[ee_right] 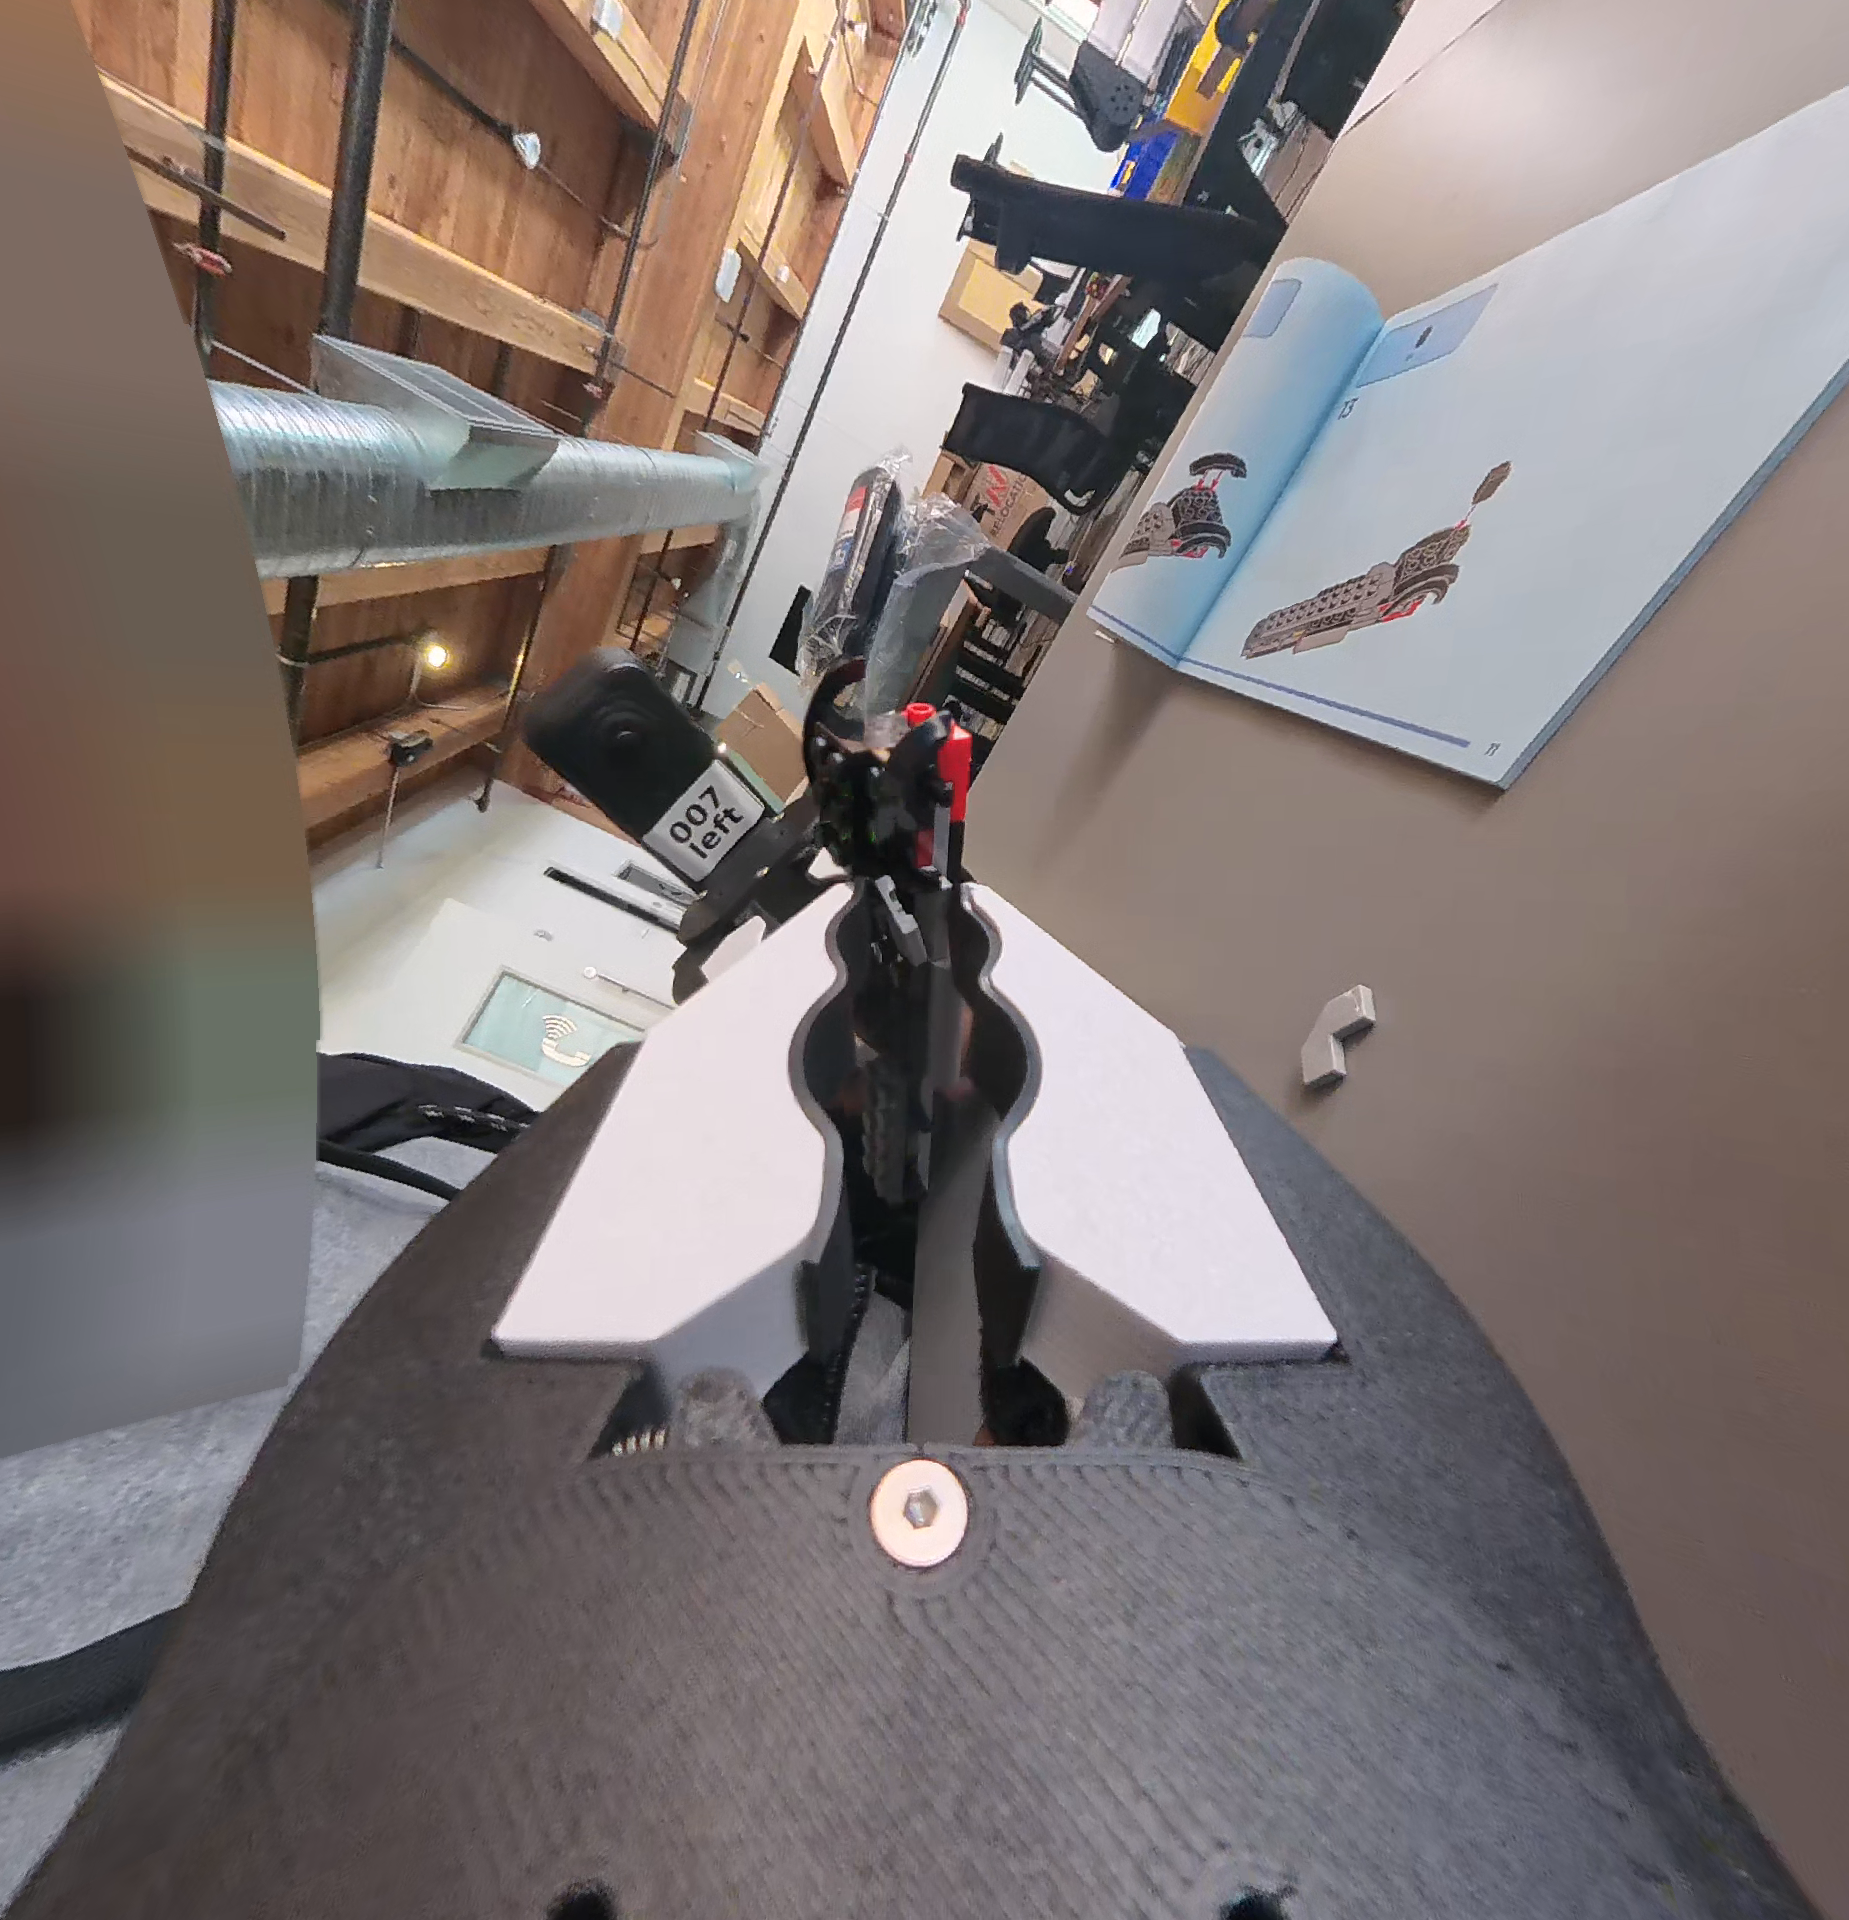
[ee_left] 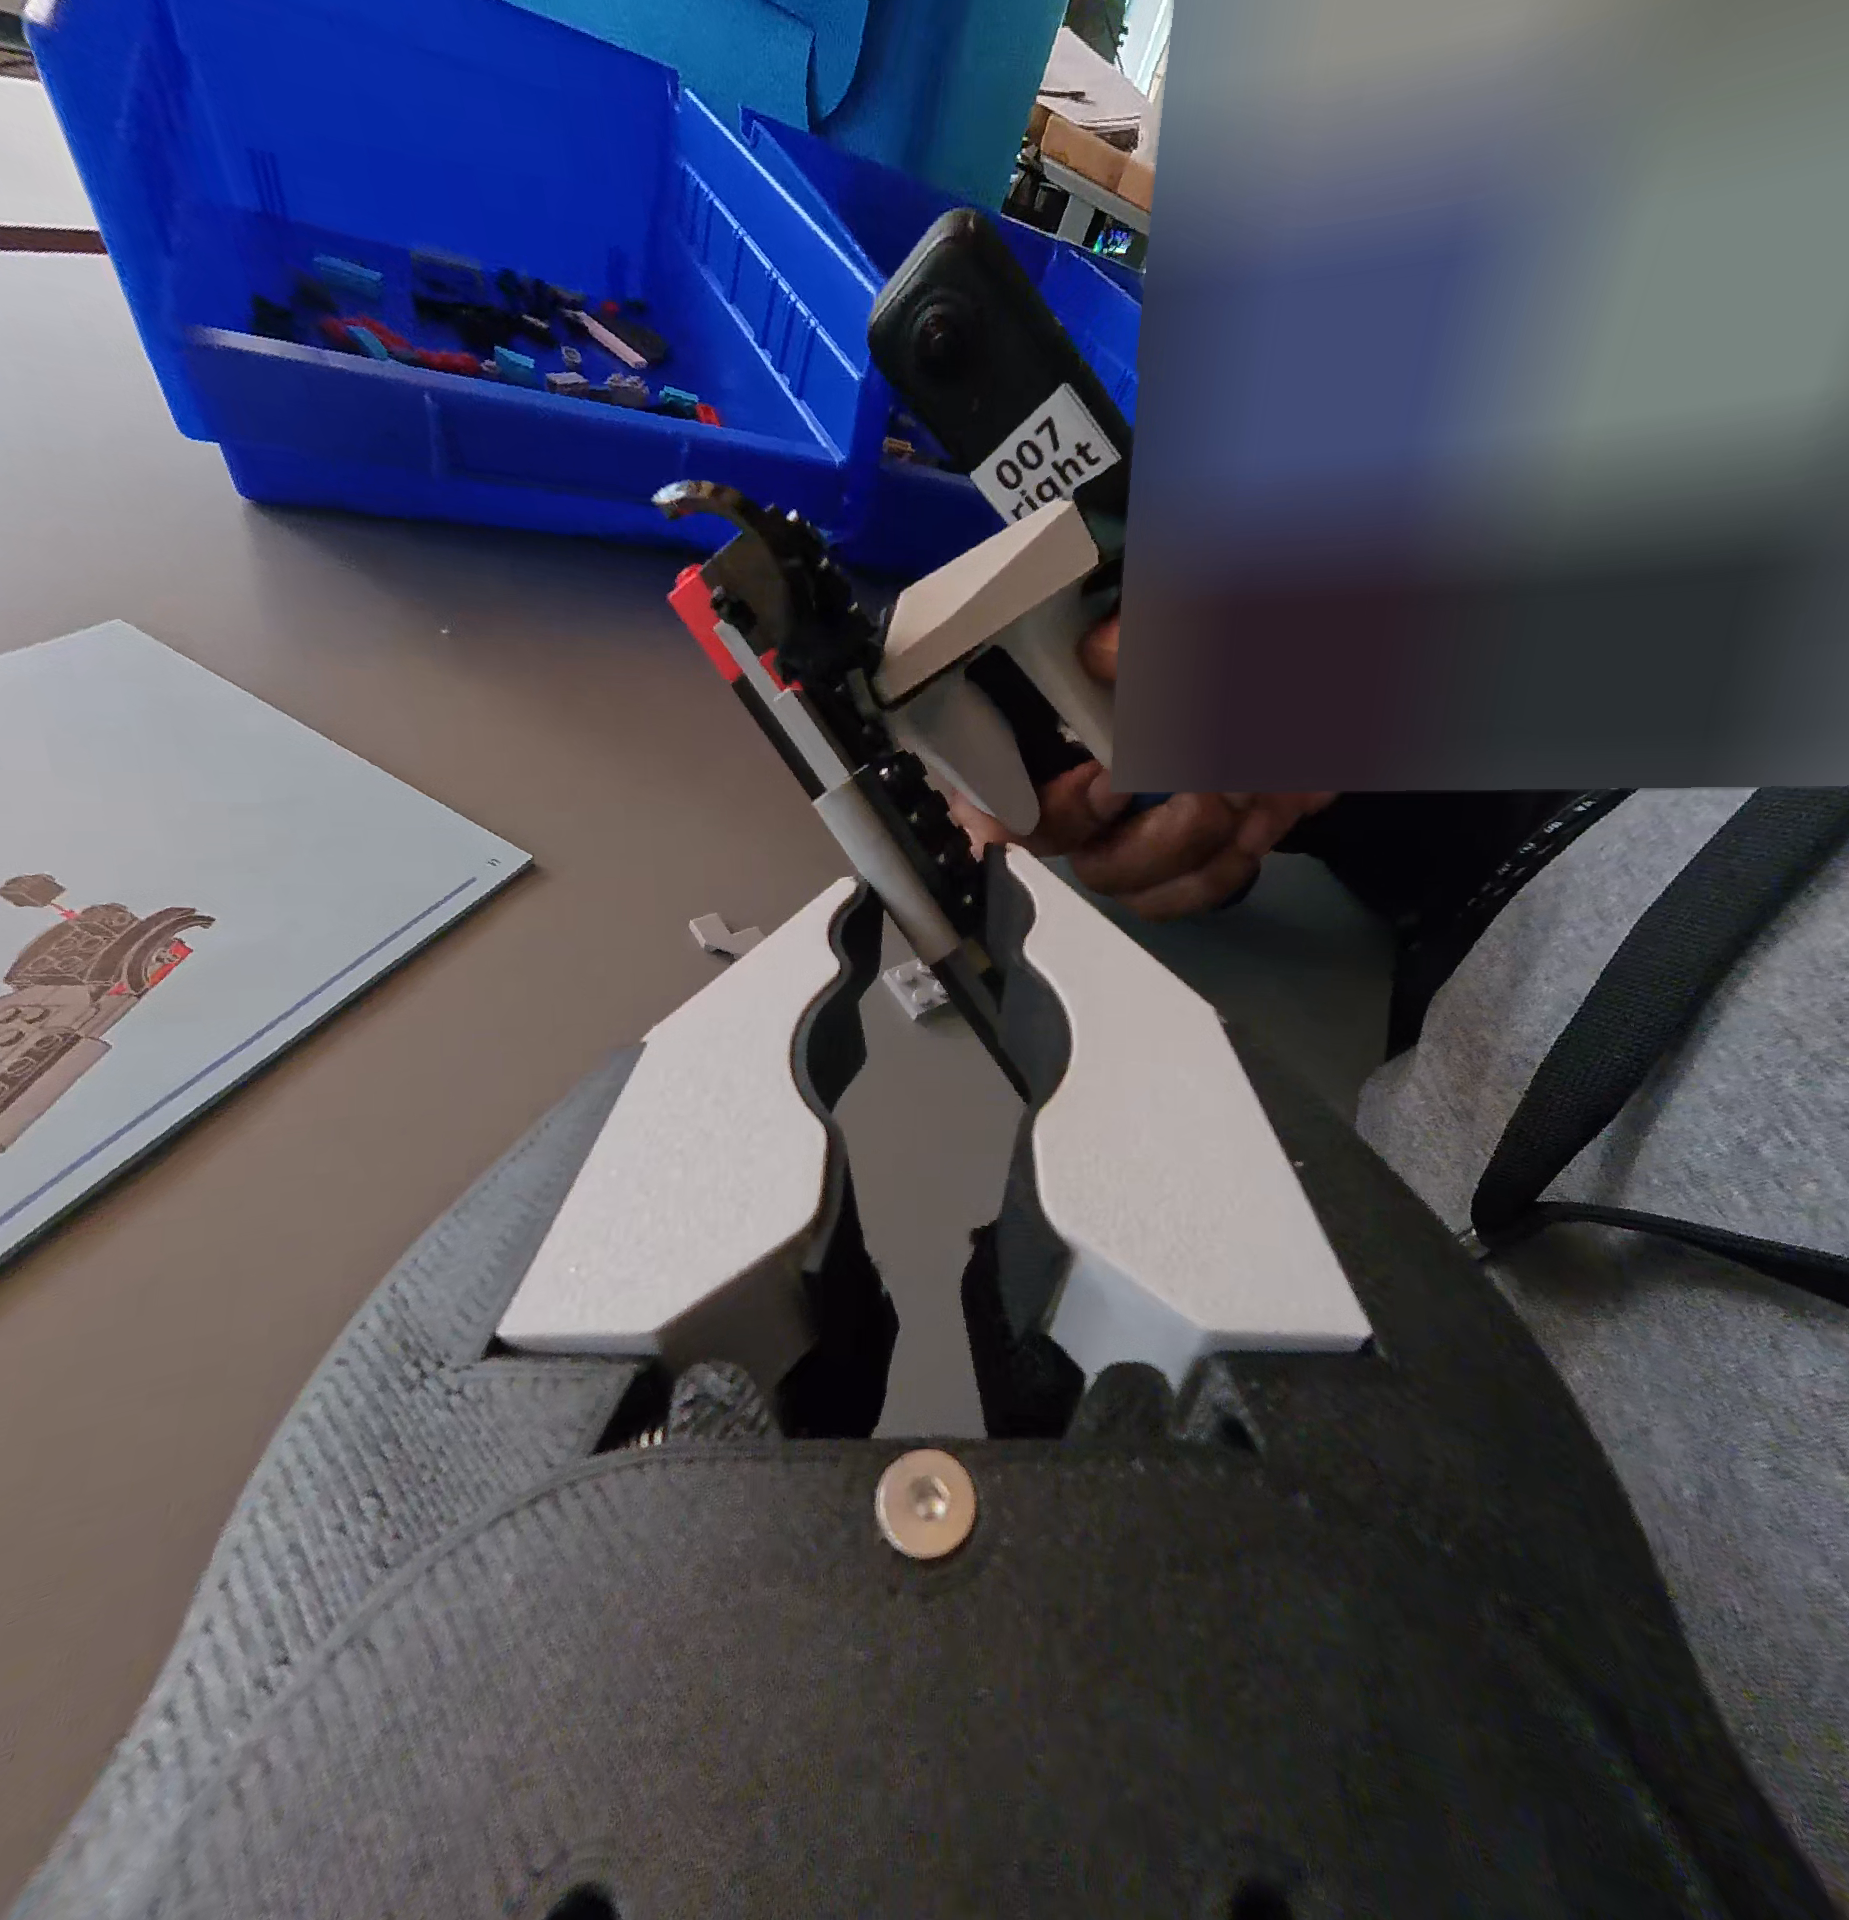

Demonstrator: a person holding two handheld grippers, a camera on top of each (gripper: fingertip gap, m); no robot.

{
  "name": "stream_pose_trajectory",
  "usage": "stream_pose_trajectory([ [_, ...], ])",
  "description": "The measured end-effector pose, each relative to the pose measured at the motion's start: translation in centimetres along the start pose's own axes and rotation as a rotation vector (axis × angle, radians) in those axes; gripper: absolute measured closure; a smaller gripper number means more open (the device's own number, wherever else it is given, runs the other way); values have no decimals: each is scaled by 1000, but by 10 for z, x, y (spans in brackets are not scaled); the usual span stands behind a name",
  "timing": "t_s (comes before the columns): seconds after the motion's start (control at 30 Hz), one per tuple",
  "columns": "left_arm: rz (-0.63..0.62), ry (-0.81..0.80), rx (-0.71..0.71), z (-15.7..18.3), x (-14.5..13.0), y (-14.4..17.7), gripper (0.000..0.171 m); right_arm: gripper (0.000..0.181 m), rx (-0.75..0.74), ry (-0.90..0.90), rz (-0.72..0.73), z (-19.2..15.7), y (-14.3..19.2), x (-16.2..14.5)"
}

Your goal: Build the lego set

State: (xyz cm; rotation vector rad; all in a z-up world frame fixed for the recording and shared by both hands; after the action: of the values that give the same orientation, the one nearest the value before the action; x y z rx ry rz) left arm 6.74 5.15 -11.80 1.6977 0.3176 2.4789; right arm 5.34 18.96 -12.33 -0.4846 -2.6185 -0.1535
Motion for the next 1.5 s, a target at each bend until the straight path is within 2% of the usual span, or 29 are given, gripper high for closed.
stream_pose_trajectory([
  [0.37,51,72,-48,-4,4,2,147,166,-16,67,26,-3,-3,4],
  [0.57,121,237,-139,-13,7,6,134,171,-7,148,-10,-11,-8,2],
  [0.73,202,343,-194,-21,12,10,148,170,-18,197,-28,-15,-10,2],
  [1.1,167,226,-49,-20,18,8,156,168,-16,128,-3,-10,-9,5],
  [1.5,76,296,36,-19,16,-1,156,164,-69,80,12,-1,-7,5],
])
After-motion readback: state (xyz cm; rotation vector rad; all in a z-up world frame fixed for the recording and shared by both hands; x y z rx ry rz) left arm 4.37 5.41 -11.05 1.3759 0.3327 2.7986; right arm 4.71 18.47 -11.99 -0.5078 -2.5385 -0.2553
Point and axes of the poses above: each gripper's, where its closed fingertips meet, y back along the fingers, x out of its top, z = x × y across the jaws, the point moved 7 cm from there along y, back along the fingers, and after that the axes turned 5 degrees about -x, right-handed, at the moved point
